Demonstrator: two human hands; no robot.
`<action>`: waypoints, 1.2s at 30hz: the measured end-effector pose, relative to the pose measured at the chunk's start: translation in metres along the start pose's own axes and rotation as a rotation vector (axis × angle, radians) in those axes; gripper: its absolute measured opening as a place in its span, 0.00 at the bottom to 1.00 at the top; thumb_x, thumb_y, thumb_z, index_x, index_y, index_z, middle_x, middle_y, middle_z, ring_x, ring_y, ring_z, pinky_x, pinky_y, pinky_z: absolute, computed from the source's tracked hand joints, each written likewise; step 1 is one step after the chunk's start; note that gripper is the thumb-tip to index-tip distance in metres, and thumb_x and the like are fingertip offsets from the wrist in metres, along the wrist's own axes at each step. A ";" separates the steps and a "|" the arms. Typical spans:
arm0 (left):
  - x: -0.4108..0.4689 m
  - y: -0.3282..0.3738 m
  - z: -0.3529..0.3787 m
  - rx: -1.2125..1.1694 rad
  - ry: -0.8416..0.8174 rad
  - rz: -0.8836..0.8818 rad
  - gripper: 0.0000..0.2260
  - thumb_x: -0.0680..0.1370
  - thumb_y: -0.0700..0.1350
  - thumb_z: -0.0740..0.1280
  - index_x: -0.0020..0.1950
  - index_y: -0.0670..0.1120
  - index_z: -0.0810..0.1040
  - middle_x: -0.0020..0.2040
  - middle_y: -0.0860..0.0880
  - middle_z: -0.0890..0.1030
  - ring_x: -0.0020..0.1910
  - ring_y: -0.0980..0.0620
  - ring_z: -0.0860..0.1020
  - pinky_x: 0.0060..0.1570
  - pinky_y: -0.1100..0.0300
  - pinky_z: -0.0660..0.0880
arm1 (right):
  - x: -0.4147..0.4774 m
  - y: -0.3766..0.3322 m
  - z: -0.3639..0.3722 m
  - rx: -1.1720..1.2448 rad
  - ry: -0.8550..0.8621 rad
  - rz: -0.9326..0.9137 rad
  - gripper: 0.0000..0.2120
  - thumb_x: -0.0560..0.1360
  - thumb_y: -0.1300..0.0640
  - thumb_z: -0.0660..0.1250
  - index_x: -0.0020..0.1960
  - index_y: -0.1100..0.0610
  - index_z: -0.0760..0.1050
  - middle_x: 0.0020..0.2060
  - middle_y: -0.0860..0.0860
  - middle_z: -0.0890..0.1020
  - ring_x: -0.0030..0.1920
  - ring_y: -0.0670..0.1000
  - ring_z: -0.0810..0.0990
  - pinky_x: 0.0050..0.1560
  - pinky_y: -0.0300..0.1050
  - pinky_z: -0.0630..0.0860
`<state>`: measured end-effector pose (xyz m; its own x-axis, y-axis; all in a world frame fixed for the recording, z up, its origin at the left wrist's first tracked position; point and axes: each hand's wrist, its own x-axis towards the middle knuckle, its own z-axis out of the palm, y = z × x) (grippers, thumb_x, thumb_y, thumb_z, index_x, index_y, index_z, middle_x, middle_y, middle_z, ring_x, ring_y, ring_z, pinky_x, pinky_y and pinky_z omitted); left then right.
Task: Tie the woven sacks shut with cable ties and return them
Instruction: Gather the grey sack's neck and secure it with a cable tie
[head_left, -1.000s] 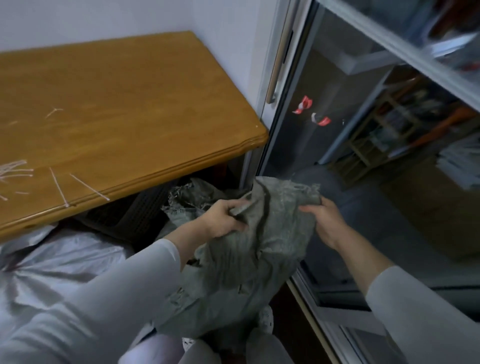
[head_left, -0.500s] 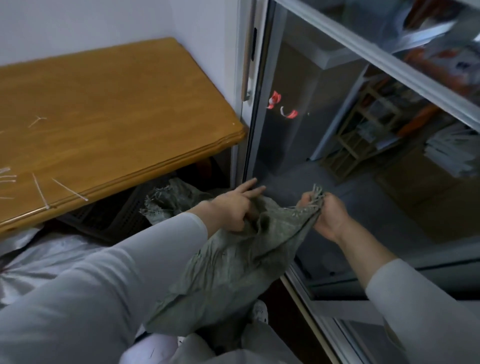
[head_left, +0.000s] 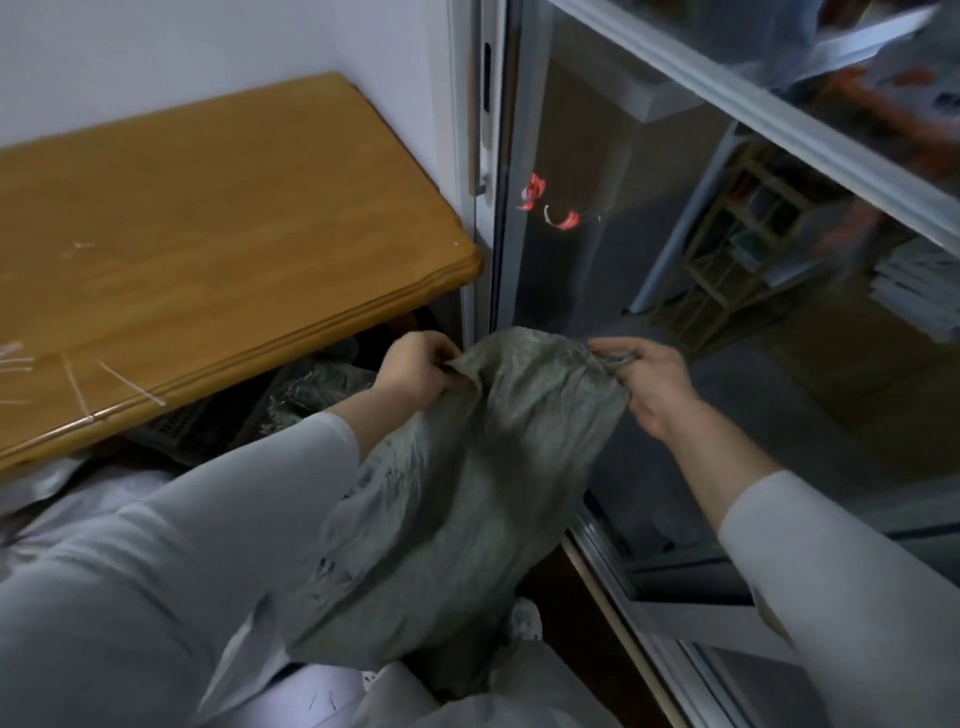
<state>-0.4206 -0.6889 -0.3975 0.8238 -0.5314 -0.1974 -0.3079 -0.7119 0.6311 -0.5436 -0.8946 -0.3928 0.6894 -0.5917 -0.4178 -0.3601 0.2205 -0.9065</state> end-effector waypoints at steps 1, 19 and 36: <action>0.001 0.006 -0.009 -0.022 0.065 -0.019 0.08 0.69 0.43 0.74 0.44 0.47 0.77 0.42 0.50 0.78 0.46 0.49 0.77 0.42 0.59 0.69 | 0.005 -0.009 0.006 0.006 0.025 -0.048 0.17 0.72 0.76 0.60 0.41 0.58 0.79 0.40 0.56 0.82 0.40 0.52 0.81 0.37 0.40 0.82; 0.009 -0.005 0.007 -0.152 -0.088 -0.182 0.08 0.70 0.47 0.74 0.42 0.42 0.81 0.32 0.50 0.77 0.32 0.55 0.74 0.33 0.60 0.72 | 0.014 0.047 0.066 -0.470 -0.650 0.034 0.56 0.61 0.54 0.79 0.76 0.44 0.44 0.67 0.40 0.62 0.68 0.43 0.63 0.69 0.43 0.63; 0.006 -0.094 0.056 -0.110 -0.416 -0.333 0.34 0.72 0.40 0.70 0.75 0.49 0.60 0.71 0.48 0.67 0.69 0.48 0.68 0.61 0.62 0.66 | 0.040 0.116 0.078 0.214 -0.125 0.329 0.23 0.67 0.69 0.73 0.61 0.63 0.75 0.55 0.58 0.81 0.54 0.58 0.81 0.56 0.56 0.77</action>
<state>-0.4130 -0.6508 -0.5003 0.6034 -0.4383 -0.6662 0.0076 -0.8322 0.5544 -0.5082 -0.8320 -0.5195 0.6351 -0.3673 -0.6795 -0.4438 0.5465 -0.7102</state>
